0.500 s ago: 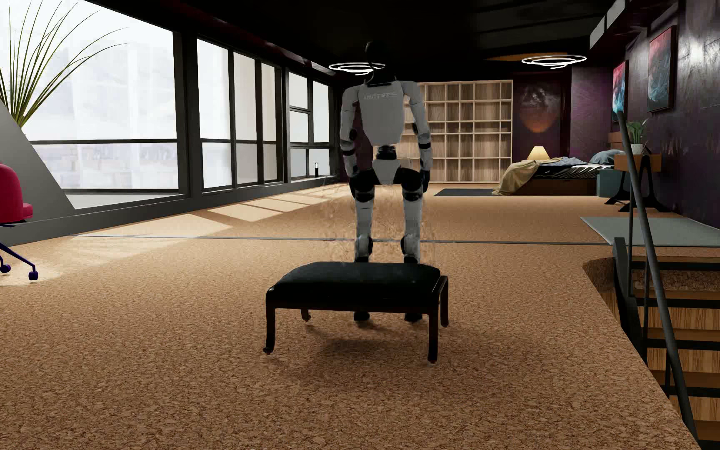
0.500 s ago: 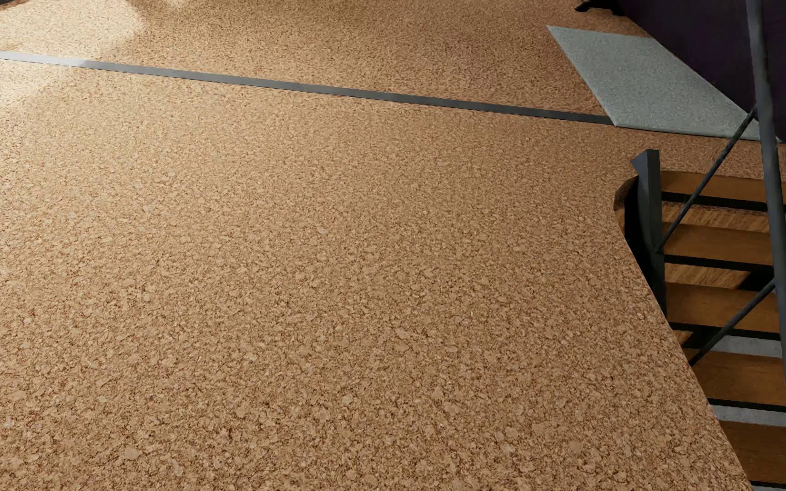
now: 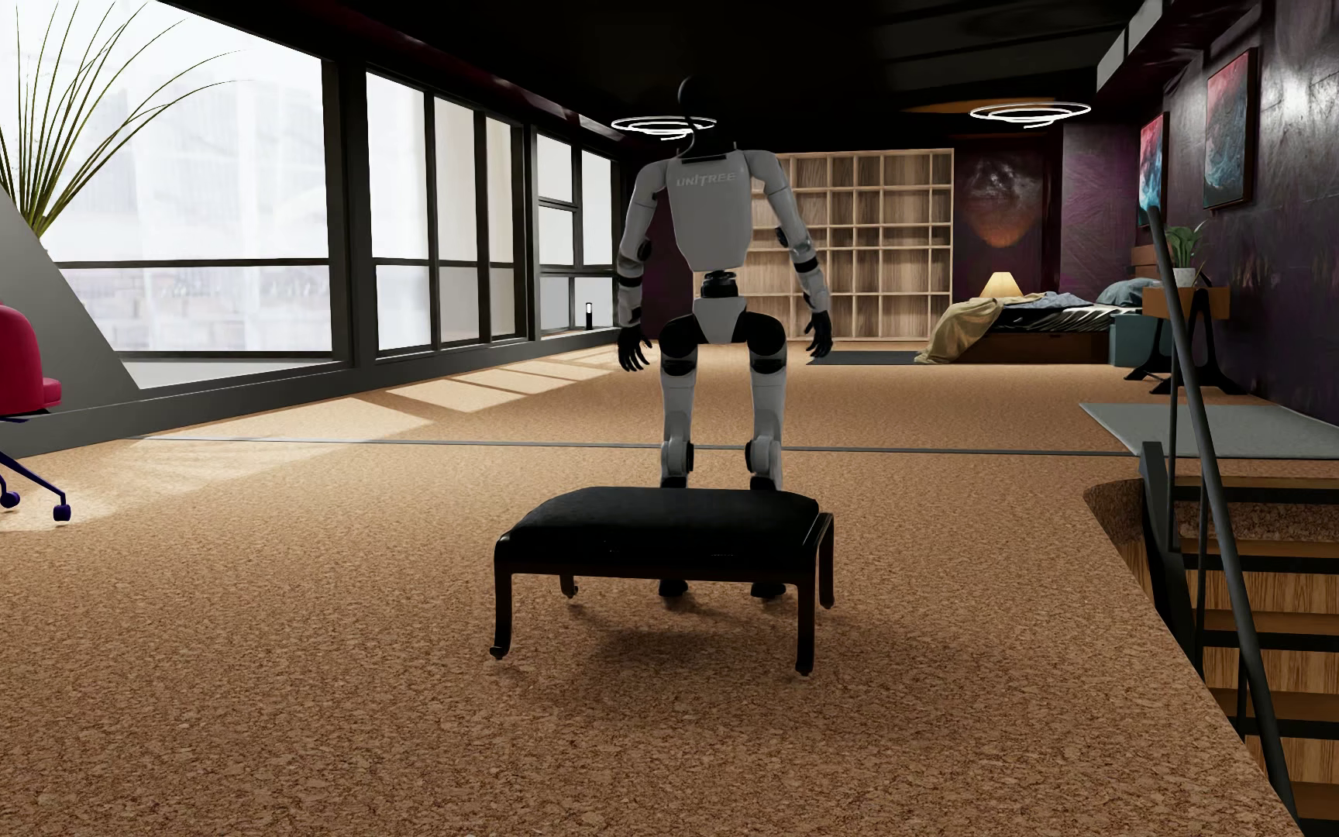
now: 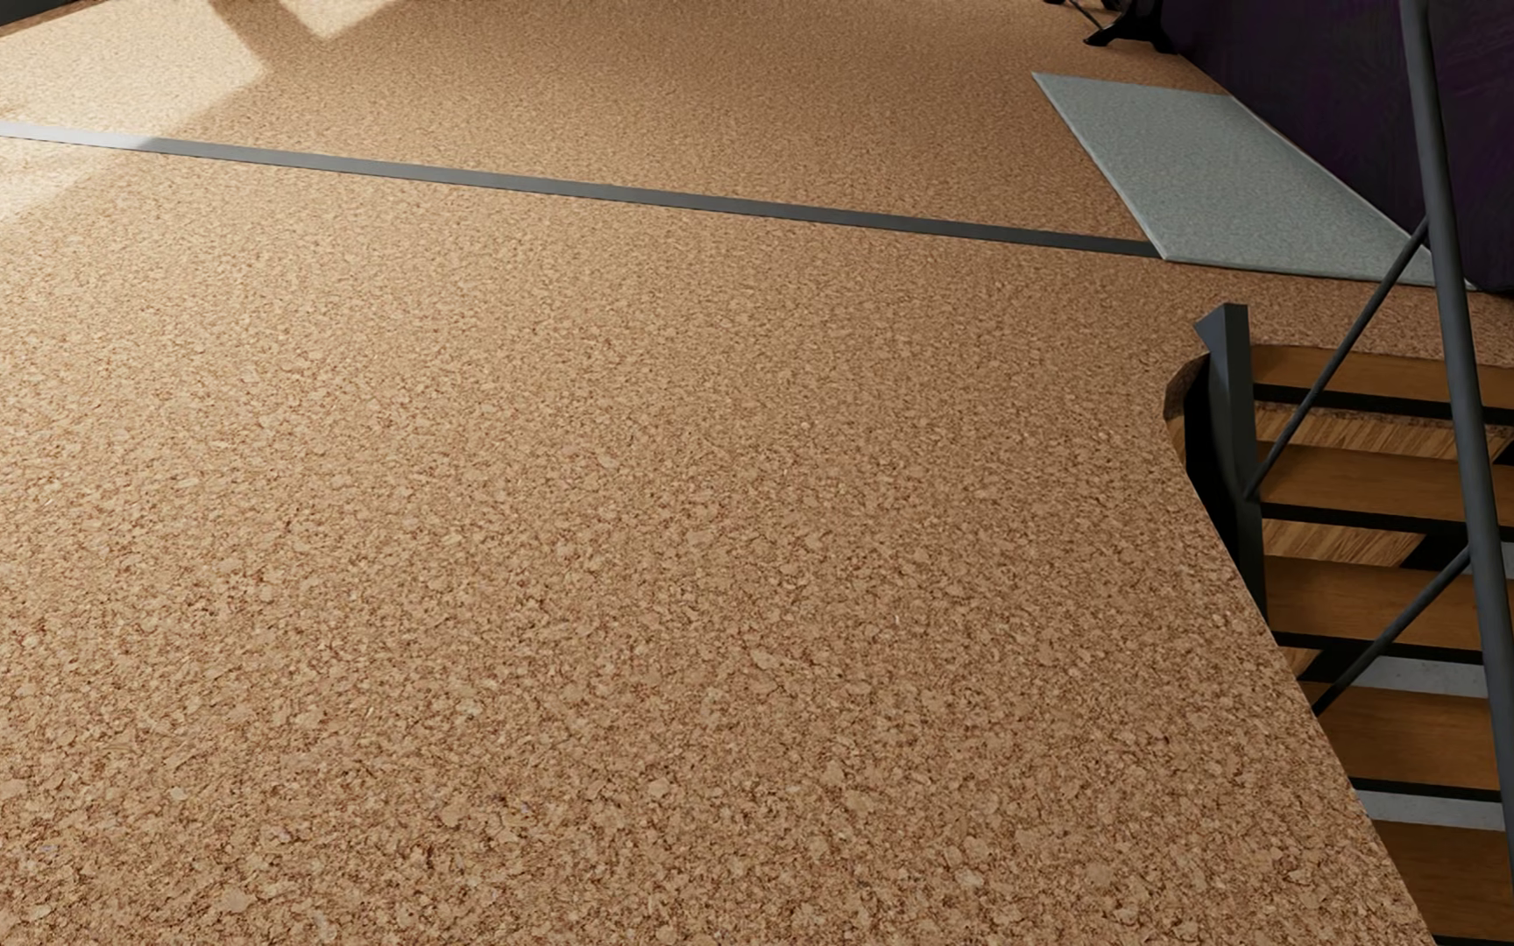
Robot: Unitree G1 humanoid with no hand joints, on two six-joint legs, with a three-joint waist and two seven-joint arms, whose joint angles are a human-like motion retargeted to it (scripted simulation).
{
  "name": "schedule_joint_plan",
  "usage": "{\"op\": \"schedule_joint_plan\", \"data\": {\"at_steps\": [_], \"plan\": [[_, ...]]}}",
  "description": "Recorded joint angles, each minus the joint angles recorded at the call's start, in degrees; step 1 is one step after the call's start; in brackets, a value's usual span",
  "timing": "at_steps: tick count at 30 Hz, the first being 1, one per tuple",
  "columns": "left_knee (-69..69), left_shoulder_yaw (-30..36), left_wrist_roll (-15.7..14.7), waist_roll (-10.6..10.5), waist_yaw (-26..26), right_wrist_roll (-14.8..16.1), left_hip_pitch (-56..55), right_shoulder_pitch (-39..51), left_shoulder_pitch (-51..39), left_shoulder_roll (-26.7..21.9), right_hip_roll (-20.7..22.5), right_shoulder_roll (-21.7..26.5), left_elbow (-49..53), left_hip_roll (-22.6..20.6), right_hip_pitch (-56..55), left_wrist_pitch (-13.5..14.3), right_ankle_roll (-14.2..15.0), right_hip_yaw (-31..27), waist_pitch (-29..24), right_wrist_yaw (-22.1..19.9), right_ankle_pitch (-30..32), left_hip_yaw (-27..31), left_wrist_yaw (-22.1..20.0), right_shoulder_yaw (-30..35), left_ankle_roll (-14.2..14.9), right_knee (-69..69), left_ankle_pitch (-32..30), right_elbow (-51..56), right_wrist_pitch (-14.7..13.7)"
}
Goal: Sit down on the chair
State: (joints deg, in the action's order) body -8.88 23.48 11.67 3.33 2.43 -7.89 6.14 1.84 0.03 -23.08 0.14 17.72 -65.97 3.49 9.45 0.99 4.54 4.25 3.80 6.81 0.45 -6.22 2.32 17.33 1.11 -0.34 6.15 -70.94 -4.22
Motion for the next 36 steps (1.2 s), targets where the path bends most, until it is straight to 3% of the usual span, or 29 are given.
{"op": "schedule_joint_plan", "data": {"at_steps": [4, 7, 10, 14, 18, 20, 21, 23, 27, 29, 32, 36], "plan": [[-0.02, 1.43, 0.89, 0.05, -0.05, -0.54, -0.22, -1.24, 0.14, 3.76, -0.21, -2.53, 1.91, -0.16, -0.40, 0.33, 0.16, -0.06, -0.41, 2.19, 0.25, 0.21, 1.04, 0.60, -0.11, 0.20, -0.14, 2.90, -0.40], [-0.05, 3.48, 0.26, 0.02, -0.14, 0.72, -0.41, -0.52, -0.84, 6.19, -0.26, -4.28, 3.46, -0.34, -1.16, -0.40, -0.05, -0.28, -1.85, 3.33, 0.29, 0.37, 2.79, 1.74, -0.46, 1.35, -0.64, 4.15, 1.12], [-1.45, 5.33, -0.22, -0.03, -0.15, 1.85, -1.17, 1.52, -3.18, 5.82, -0.44, -4.47, 5.81, -0.73, -2.80, -0.71, -0.23, -0.53, -4.58, 5.88, 0.22, 0.41, 5.18, 3.81, -1.02, 4.12, -0.87, 6.89, 2.49], [-8.33, 10.89, 2.23, -0.16, -0.65, -0.36, -6.66, 6.63, -8.82, 3.51, -0.93, -3.68, 10.06, -0.72, -9.13, 0.13, -0.53, -1.04, -9.34, 6.84, -0.92, 1.69, 10.13, 8.97, -1.56, 12.40, -0.07, 11.66, 3.30], [-17.49, 17.16, 3.94, -0.23, -0.73, -0.90, -16.31, 14.69, -16.69, 1.38, -2.90, -0.99, 15.68, -0.07, -20.66, 1.52, 1.18, -1.74, -17.04, 6.54, -2.57, 3.04, 11.85, 14.51, -0.18, 24.20, 0.72, 16.89, 2.27], [-21.84, 22.75, 5.20, -0.37, -0.68, -0.62, -21.20, 18.61, -21.34, 0.45, -3.54, 0.27, 18.27, 0.60, -25.50, 1.93, 2.09, -1.92, -21.80, 3.23, -2.72, 3.43, 9.86, 17.24, 0.23, 27.94, 2.42, 19.21, 2.00], [-24.66, 22.20, 5.01, -0.94, -0.71, -1.17, -23.83, 20.67, -25.00, -0.40, -3.22, 0.73, 18.42, 1.26, -28.50, 6.59, 2.21, -2.74, -24.82, 3.54, -3.42, 5.01, 12.58, 18.59, 0.19, 30.48, 5.75, 19.44, -2.59], [-29.50, 27.48, 6.51, -1.10, -0.67, -1.62, -28.92, 24.77, -30.16, -0.95, -4.09, 2.38, 19.44, 2.64, -34.21, 7.55, 3.65, -3.01, -29.20, 2.63, -3.87, 5.30, 11.27, 21.88, 0.72, 35.05, 8.09, 21.69, -3.67], [-42.51, 36.86, 9.57, -2.26, -1.29, -4.12, -42.03, 34.00, -40.99, -1.88, -6.34, 8.71, 20.90, 6.18, -47.78, 9.22, 6.61, -4.27, -38.07, 4.23, -6.98, 6.23, 6.97, 28.53, 6.48, 48.87, 6.84, 31.75, -7.18], [-50.16, 41.33, 10.88, -2.54, -1.47, -4.11, -48.78, 37.24, -46.37, -4.52, -7.77, 13.61, 25.42, 7.58, -55.09, 11.64, 8.59, -5.33, -41.57, 1.40, -8.98, 7.40, 3.70, 30.15, 8.47, 56.83, 8.90, 39.87, -10.53], [-61.67, 47.08, 9.02, -2.40, -1.82, -1.08, -59.00, 43.34, -54.81, -11.18, -8.86, 20.88, 35.13, 8.70, -66.28, 13.17, 10.59, -7.35, -46.53, -5.68, -11.74, 10.14, -6.54, 33.05, 9.68, 68.38, 12.52, 51.15, -13.55], [-77.82, 55.20, 3.00, -2.52, -1.79, 5.94, -72.30, 48.48, -65.20, -23.50, -10.01, 31.64, 53.35, 9.58, -79.74, 14.02, 13.60, -9.81, -50.80, -16.29, -15.11, 13.98, -20.40, 34.84, 10.42, 83.62, 17.13, 66.78, -16.09]]}}
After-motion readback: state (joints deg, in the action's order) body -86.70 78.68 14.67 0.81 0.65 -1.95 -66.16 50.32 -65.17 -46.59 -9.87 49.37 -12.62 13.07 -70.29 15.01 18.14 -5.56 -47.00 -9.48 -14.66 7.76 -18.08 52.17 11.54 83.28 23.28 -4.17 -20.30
